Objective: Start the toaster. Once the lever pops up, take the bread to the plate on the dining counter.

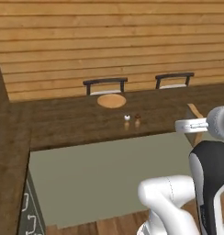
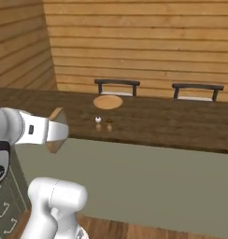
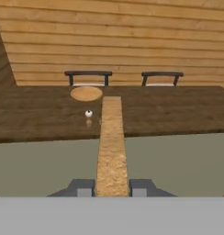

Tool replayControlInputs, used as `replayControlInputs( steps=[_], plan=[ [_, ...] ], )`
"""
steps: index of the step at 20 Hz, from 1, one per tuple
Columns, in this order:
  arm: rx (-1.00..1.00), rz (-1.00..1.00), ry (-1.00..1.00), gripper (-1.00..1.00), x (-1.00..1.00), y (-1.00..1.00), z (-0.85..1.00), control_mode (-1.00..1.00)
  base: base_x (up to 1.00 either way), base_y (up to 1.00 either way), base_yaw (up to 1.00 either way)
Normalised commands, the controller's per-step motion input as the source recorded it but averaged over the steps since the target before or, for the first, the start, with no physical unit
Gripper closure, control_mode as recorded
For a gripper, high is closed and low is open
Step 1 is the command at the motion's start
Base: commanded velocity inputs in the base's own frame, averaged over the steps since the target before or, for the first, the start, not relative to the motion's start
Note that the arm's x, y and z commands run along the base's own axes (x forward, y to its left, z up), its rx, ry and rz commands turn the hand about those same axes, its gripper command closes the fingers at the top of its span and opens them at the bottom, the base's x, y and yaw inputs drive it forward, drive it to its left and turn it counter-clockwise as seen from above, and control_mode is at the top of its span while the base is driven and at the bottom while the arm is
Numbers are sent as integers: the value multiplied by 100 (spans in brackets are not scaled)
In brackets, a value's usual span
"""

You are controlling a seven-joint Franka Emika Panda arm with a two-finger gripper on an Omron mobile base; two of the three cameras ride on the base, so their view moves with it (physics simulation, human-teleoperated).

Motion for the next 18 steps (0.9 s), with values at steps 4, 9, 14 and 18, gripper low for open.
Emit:
replayControlInputs(
  steps=[4, 9, 14, 18],
  plan=[
    [0, 0, 0, 100, 0, 0, 0, 100, 71, 19, 0],
    [0, 0, 0, 100, 0, 0, 0, 100, 68, 1, 0],
    [0, 0, 0, 100, 0, 0, 0, 100, 56, 1, 1],
    [0, 0, 0, 100, 0, 0, 0, 100, 50, 4, 1]
  ],
)
